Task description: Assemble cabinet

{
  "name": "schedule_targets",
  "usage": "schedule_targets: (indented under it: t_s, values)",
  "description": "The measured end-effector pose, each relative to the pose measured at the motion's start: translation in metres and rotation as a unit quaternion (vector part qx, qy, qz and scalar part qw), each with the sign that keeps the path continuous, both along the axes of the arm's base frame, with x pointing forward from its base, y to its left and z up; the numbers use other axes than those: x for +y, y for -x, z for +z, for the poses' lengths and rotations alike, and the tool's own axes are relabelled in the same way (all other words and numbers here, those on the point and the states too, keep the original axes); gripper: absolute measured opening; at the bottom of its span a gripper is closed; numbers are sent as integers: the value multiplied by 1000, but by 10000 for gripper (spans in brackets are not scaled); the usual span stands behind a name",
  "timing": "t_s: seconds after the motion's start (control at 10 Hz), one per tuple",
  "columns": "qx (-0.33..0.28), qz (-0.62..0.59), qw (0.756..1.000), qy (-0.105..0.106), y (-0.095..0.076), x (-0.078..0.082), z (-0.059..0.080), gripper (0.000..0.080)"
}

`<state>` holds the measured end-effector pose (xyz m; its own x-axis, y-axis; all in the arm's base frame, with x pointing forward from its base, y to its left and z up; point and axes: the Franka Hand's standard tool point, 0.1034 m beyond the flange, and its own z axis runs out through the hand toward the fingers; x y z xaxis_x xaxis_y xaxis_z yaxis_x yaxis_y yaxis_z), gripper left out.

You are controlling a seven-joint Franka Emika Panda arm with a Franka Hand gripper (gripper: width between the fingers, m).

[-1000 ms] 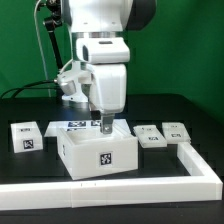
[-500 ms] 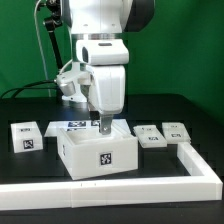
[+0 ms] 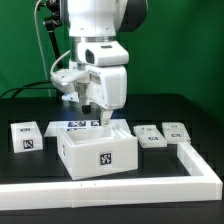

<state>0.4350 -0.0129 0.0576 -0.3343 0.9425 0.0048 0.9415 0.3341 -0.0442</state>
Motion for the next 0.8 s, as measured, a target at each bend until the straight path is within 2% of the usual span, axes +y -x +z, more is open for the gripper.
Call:
schedule_targets:
  t_s: [0.2,0.8]
  values:
    - [1,0,1000,0,-1,0,-1,797]
    - [34,-12,999,-8,19,5,-37,797]
